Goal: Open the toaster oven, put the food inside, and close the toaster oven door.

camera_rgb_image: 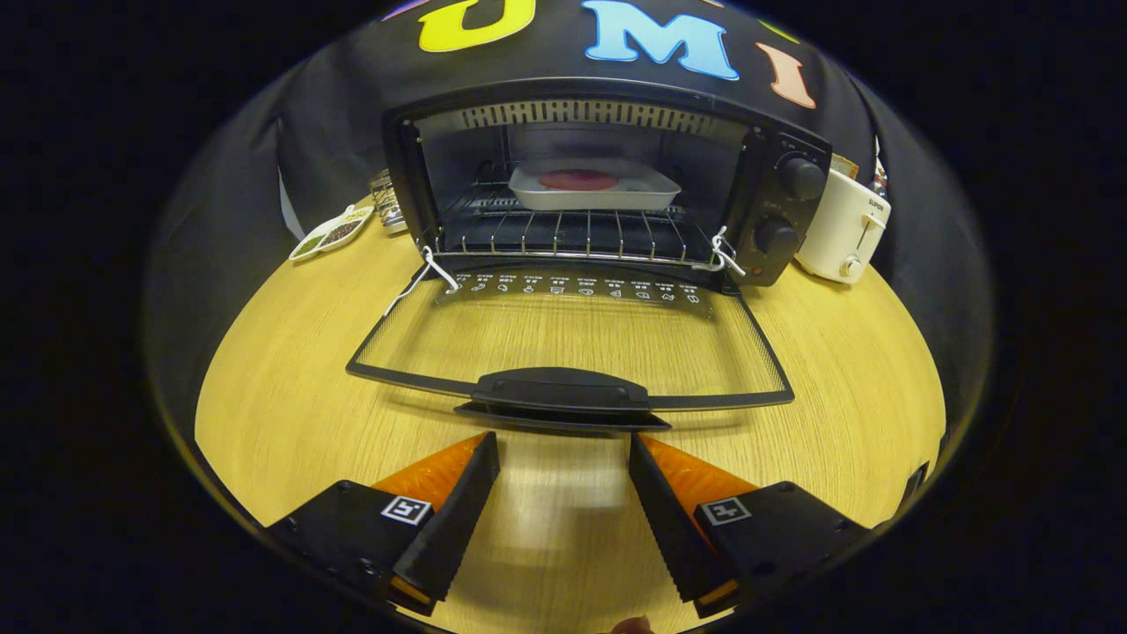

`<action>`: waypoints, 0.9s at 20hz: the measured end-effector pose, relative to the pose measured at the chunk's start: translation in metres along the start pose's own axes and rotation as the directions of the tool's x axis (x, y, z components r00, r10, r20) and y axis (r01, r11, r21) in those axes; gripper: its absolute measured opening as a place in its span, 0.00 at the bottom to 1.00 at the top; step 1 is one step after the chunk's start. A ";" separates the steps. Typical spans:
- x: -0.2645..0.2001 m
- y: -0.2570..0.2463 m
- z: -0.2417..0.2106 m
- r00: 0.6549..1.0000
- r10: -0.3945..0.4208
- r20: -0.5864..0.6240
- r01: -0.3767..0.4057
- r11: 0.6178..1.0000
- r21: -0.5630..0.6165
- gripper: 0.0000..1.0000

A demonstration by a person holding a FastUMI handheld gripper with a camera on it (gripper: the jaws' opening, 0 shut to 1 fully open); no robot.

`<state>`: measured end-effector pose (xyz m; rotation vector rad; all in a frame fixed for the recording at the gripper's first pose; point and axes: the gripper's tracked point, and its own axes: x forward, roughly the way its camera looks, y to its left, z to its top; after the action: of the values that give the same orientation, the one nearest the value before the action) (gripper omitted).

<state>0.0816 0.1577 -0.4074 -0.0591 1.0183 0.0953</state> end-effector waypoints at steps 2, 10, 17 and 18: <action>-0.006 0.000 0.004 1.000 -0.017 0.019 0.017 1.000 0.001 0.95; -0.044 0.000 0.039 0.973 -0.041 0.227 0.055 0.997 -0.056 0.95; -0.089 0.020 0.105 0.901 0.054 0.430 -0.001 0.993 -0.122 0.97; -0.099 0.021 0.112 0.887 0.063 0.457 -0.007 0.992 -0.123 0.97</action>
<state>0.1231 0.1839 -0.2647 -0.1204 0.5352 0.1933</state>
